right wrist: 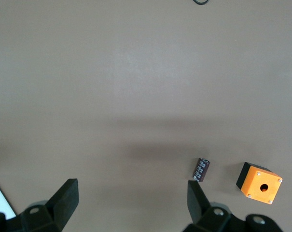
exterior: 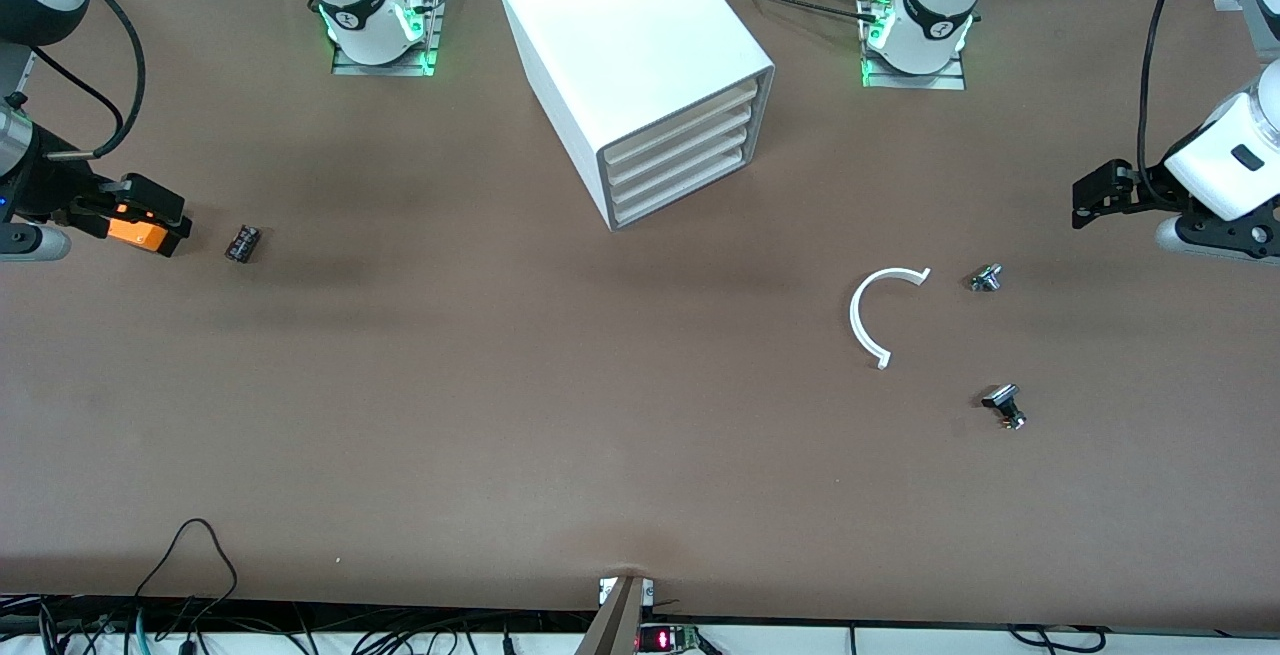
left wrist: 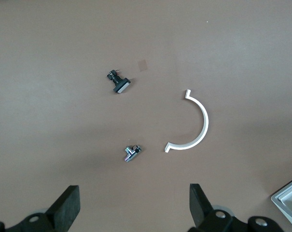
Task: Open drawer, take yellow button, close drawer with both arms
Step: 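Reach the left gripper to the handle of the white drawer, then pull the drawer open with the left gripper while the right gripper reaches in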
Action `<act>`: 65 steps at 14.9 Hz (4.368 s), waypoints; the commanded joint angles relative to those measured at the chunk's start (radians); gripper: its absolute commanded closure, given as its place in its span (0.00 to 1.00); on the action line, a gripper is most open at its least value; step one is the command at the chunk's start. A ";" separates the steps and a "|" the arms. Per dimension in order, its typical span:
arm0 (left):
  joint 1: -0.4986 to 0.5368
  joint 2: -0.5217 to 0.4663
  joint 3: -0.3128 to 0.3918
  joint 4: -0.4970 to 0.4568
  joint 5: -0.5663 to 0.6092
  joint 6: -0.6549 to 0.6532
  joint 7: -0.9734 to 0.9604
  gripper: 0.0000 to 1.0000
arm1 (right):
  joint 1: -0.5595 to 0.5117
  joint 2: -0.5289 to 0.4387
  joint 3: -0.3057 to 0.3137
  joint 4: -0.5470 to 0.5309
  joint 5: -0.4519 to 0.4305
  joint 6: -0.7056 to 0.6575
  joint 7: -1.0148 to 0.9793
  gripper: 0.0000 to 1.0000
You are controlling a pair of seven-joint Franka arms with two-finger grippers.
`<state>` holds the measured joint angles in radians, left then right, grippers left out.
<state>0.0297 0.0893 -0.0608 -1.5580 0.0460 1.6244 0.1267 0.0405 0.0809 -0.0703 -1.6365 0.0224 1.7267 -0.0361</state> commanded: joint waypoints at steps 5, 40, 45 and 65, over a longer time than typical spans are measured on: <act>0.001 0.009 -0.002 0.035 -0.017 -0.021 -0.001 0.00 | -0.007 -0.023 0.004 -0.017 -0.007 0.001 -0.011 0.00; -0.004 0.204 -0.034 -0.242 -0.674 -0.173 0.017 0.00 | 0.098 0.108 0.024 0.052 0.007 0.008 -0.205 0.00; -0.011 0.230 -0.128 -0.420 -0.879 -0.077 0.201 0.00 | 0.124 0.109 0.024 0.052 0.007 0.005 -0.211 0.00; -0.014 0.228 -0.413 -0.706 -1.178 0.155 0.387 0.52 | 0.124 0.117 0.023 0.058 0.082 0.005 -0.379 0.00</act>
<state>0.0107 0.3386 -0.4640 -2.2379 -1.1045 1.7684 0.4855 0.1615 0.1880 -0.0480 -1.6057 0.0818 1.7423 -0.3599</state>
